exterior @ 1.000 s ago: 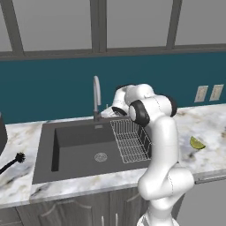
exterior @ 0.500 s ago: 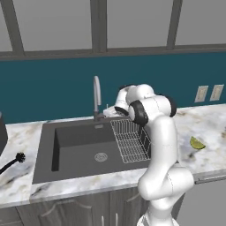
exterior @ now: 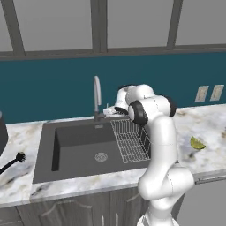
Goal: Turn on the sink faucet. Then move the lemon wedge from the counter to the sink. Turn off the sink. Move the vegetable from the sink to the pot next to the stove. Finally move the pot to the rear center burner.
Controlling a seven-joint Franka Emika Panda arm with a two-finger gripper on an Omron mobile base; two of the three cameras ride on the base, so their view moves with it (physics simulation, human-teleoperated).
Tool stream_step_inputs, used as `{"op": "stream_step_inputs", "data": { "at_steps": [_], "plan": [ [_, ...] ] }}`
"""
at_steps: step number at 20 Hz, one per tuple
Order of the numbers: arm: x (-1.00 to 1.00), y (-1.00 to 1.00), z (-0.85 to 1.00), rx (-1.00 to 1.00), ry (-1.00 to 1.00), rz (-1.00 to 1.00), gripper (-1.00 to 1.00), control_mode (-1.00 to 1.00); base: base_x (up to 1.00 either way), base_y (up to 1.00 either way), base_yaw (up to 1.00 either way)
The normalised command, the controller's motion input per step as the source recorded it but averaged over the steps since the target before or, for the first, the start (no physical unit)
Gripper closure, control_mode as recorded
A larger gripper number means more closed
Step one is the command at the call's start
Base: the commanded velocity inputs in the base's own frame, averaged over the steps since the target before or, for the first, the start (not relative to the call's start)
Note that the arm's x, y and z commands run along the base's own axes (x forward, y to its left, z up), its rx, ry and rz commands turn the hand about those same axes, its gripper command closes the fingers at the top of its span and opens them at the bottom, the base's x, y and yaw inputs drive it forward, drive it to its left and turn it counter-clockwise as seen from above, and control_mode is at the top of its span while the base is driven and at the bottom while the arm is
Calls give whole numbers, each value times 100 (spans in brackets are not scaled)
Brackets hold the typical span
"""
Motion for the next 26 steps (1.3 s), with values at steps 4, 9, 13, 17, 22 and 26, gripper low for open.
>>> {"op": "stream_step_inputs", "data": {
  "at_steps": [4,9,13,17,22,26],
  "plan": [
    [9,-65,-52,4,4,0,100,-100,0,0,0],
    [2,-70,-54,4,2,0,100,-100,0,0,0],
    [0,-72,-58,4,1,0,100,-100,0,0,0],
    [0,-77,-59,5,0,-1,100,-100,0,0,0],
    [0,-76,-57,4,4,-2,100,-100,0,0,0],
    [0,-79,-58,4,7,-2,100,-100,0,0,0]
  ]
}}
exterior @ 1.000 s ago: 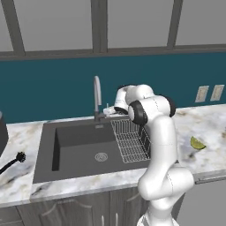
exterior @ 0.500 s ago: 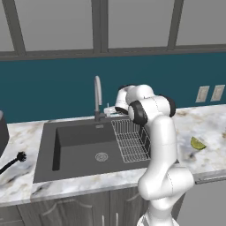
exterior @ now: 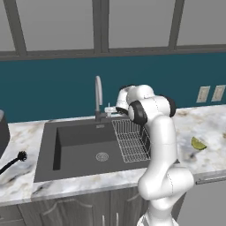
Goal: Turn on the sink faucet. Then move the lemon wedge from the counter to the sink. Turn off the sink. Move the vegetable from the sink to the pot next to the stove. Finally move the pot to the rear center burner.
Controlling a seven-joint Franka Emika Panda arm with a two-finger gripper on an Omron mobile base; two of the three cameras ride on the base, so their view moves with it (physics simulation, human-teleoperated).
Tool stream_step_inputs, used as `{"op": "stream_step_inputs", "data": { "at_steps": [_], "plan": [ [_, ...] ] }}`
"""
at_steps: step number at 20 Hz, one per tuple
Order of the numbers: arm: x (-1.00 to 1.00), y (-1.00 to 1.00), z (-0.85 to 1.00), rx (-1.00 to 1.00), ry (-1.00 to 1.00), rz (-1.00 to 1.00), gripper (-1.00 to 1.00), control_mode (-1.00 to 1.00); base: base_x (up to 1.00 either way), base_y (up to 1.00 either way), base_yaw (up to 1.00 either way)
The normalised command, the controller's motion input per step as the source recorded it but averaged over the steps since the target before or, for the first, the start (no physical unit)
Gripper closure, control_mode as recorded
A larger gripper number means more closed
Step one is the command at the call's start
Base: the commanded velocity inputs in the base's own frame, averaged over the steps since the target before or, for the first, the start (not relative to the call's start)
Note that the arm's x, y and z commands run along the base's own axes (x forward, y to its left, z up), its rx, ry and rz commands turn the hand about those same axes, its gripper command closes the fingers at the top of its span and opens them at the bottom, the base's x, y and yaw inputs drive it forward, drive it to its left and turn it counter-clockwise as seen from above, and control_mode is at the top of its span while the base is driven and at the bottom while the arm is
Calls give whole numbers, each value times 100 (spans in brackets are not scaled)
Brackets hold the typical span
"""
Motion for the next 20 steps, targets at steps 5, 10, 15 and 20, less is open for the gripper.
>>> {"op": "stream_step_inputs", "data": {
  "at_steps": [5,10,15,20],
  "plan": [
    [0,-79,-58,4,6,-2,100,-100,0,0,0],
    [-7,-82,-58,6,3,-2,100,-100,0,0,0],
    [-9,-79,-58,6,2,-2,100,-100,0,0,0],
    [-10,-78,-59,6,2,-2,100,-100,0,0,0]
  ]
}}
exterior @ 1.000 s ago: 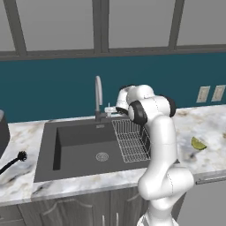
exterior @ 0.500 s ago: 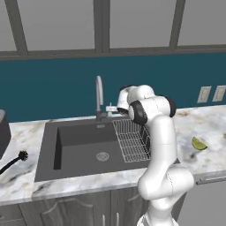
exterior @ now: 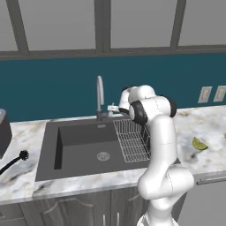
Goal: Turn on the sink faucet. Then move the lemon wedge from the counter to the sink. Turn off the sink. Move the vegetable from the sink to the pot next to the stove. Finally move the pot to the rear center burner.
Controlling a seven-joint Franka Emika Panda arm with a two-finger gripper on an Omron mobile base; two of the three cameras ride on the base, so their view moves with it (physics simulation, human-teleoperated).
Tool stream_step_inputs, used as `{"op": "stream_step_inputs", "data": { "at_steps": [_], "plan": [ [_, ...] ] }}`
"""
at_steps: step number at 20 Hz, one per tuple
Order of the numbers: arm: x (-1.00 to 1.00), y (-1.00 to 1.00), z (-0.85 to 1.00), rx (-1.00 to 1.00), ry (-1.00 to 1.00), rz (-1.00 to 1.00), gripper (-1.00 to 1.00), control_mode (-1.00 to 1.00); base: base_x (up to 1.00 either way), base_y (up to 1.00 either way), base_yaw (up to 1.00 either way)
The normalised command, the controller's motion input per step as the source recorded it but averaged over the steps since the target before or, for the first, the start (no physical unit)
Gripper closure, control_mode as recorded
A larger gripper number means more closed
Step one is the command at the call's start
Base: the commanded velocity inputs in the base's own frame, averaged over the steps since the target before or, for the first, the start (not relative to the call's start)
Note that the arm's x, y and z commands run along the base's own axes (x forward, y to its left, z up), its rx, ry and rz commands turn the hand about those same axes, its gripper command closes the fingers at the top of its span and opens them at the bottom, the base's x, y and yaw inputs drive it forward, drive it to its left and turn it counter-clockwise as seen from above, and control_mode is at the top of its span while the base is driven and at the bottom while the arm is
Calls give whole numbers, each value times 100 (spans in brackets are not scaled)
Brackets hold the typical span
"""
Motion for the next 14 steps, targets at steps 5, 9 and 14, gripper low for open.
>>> {"op": "stream_step_inputs", "data": {
  "at_steps": [5,9,14],
  "plan": [
    [-12,-77,-56,7,3,-2,100,-100,0,0,0],
    [-20,-75,-51,11,4,-1,100,-100,0,0,0],
    [-16,-67,-45,10,4,-1,100,-100,0,0,0]
  ]
}}
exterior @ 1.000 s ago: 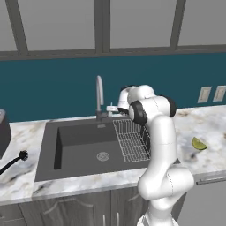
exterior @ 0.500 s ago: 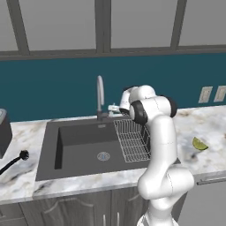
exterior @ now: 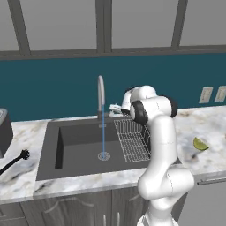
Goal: Turn on the sink faucet. Then move the lemon wedge from the counter to the sink. Turn off the sink. Move the vegetable from the sink to the pot next to the stove. Finally move the pot to the rear center burner.
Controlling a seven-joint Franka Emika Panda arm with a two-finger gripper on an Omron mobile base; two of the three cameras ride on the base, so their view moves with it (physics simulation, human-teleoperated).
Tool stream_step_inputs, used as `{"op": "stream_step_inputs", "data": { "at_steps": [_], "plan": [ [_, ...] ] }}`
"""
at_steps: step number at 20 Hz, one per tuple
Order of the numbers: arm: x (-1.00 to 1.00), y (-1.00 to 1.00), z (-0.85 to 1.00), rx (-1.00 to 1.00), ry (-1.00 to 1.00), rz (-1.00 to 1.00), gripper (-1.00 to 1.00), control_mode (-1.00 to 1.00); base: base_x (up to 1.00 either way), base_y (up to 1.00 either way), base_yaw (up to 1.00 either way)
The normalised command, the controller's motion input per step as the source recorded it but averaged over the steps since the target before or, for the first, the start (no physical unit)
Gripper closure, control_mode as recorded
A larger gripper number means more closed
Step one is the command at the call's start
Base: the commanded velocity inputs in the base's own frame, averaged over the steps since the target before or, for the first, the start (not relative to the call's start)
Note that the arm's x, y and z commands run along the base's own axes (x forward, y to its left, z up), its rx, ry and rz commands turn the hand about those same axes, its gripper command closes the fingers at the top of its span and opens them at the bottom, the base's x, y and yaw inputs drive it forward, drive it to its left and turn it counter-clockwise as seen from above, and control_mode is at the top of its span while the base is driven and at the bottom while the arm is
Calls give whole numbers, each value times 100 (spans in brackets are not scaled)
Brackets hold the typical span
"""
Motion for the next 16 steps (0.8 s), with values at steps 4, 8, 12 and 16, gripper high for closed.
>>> {"op": "stream_step_inputs", "data": {
  "at_steps": [4,8,12,16],
  "plan": [
    [-1,-28,3,4,0,0,-100,-100,0,0,0],
    [-2,-21,35,0,0,0,-100,-100,0,0,0],
    [-30,-29,51,0,0,-1,-100,-100,0,0,0],
    [-40,-25,58,0,0,-3,-100,-100,0,0,0]
  ]
}}
